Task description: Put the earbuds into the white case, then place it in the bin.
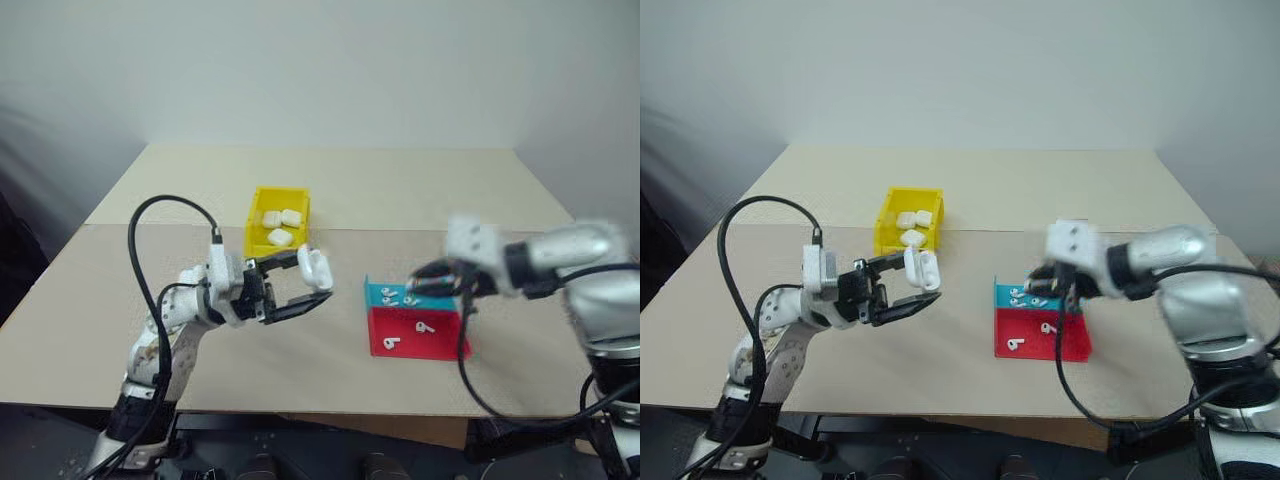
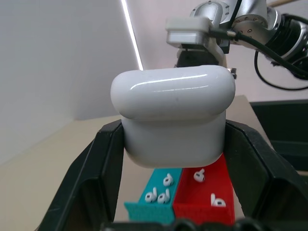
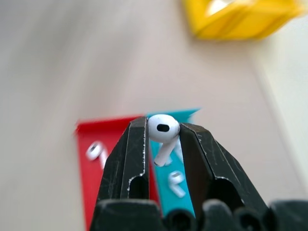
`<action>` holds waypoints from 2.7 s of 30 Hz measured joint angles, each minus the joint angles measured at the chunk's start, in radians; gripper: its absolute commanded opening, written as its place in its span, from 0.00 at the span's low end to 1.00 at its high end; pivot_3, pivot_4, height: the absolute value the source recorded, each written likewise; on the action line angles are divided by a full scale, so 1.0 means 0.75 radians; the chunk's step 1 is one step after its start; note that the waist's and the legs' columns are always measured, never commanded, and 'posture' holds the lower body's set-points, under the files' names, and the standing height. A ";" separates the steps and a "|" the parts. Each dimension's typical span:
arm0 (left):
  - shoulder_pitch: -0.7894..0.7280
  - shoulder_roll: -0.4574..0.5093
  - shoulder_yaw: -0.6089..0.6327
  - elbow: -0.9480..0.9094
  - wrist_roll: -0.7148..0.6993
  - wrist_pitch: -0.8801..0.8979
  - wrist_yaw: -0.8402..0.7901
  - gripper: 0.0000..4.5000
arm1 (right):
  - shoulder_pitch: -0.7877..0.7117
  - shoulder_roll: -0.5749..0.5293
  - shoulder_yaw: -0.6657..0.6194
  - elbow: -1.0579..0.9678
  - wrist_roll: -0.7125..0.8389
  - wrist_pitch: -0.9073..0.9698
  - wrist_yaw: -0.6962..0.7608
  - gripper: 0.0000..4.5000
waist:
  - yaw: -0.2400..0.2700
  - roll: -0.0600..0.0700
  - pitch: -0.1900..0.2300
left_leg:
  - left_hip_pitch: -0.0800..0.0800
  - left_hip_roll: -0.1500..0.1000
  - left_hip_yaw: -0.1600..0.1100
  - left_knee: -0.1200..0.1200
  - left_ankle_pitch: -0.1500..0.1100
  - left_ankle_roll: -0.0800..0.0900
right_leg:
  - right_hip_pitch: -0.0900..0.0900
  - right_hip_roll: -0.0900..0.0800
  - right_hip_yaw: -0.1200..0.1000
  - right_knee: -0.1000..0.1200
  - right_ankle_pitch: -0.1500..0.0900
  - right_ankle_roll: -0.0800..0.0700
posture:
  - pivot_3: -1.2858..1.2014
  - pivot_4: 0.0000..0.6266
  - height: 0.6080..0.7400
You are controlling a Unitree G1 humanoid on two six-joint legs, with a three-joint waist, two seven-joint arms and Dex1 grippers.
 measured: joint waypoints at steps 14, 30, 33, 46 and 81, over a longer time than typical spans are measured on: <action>-0.286 -0.058 -0.012 -0.016 -0.229 0.278 -0.074 0.62 | -0.094 0.395 -0.400 -0.111 0.669 -0.400 -0.253 0.26 | -0.021 0.000 0.000 | 0.001 0.000 -0.003 -0.001 0.000 0.000 | 0.001 0.002 0.000 0.001 -0.001 0.001 | 0.52 0.24 1.00; -0.261 -0.060 -0.033 -0.059 -0.199 0.275 -0.102 0.62 | -0.122 0.502 -0.047 0.082 0.713 -0.701 -0.213 0.26 | -0.009 0.000 0.000 | 0.000 0.000 -0.003 -0.001 0.000 0.000 | 0.000 0.002 0.000 0.000 0.000 0.000 | 0.52 0.24 1.00; -0.260 -0.060 -0.033 -0.060 -0.194 0.274 -0.101 0.62 | -0.121 0.501 0.004 0.101 0.698 -0.743 -0.189 0.26 | -0.009 0.000 0.000 | 0.000 0.000 -0.003 -0.001 0.000 0.000 | 0.000 0.002 0.000 0.000 0.000 0.000 | 0.52 0.24 1.00; -0.259 -0.063 -0.036 -0.065 -0.166 0.270 -0.095 0.62 | -0.081 0.447 0.048 0.158 0.657 -0.829 -0.151 0.26 | -0.006 0.000 0.000 | 0.000 0.000 -0.003 -0.001 0.000 0.000 | 0.000 0.002 0.000 0.000 0.000 0.000 | 0.52 0.24 1.00; 0.116 0.168 0.026 -0.050 0.025 0.072 -0.221 0.62 | -0.191 -0.073 0.199 0.398 0.374 -0.726 -0.053 0.53 | -0.017 0.001 0.000 | 0.001 0.001 0.000 -0.002 0.000 0.000 | -0.002 0.002 0.001 -0.002 -0.005 -0.010 | 0.52 0.24 1.00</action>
